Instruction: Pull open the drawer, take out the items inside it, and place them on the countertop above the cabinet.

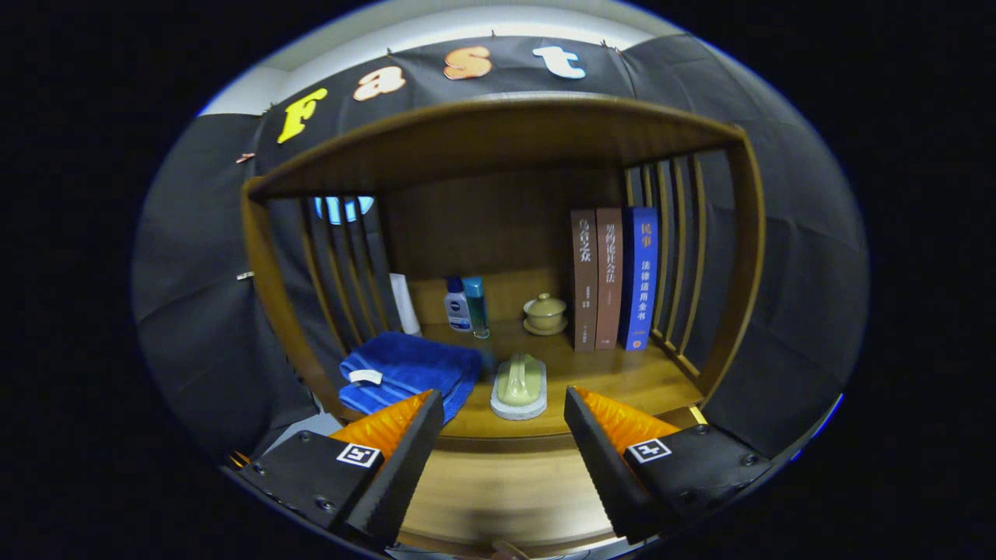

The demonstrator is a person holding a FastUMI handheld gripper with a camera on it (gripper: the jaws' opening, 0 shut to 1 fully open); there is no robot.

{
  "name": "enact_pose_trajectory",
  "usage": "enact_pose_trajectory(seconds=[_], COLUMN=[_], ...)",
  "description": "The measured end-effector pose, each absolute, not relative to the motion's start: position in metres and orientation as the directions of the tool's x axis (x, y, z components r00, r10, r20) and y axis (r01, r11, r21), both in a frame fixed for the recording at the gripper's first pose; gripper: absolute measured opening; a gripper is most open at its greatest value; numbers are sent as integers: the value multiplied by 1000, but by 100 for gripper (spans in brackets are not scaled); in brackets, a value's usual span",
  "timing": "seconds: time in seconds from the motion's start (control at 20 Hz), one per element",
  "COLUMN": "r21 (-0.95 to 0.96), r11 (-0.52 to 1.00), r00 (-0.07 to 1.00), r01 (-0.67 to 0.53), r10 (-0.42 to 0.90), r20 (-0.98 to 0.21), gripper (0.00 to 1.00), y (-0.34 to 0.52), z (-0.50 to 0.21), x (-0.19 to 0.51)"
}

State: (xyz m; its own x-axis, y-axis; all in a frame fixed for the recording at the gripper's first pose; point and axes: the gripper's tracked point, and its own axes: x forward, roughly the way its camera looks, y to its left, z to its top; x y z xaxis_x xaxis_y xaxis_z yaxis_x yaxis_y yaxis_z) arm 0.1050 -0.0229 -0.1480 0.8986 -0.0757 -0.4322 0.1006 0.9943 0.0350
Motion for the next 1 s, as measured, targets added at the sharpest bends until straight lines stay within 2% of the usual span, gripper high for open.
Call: enact_pose_trajectory(seconds=[0.2, 0.55, 1.0], r21=[8, 57, 81], r11=[997, 996, 992], r00=[932, 905, 889], r01=[77, 73, 97], r10=[-69, -42, -50], r20=[-355, -423, -456], gripper=[99, 99, 99], y=[-13, -5, -13], z=[-157, -235, -300], x=[41, -38, -66])
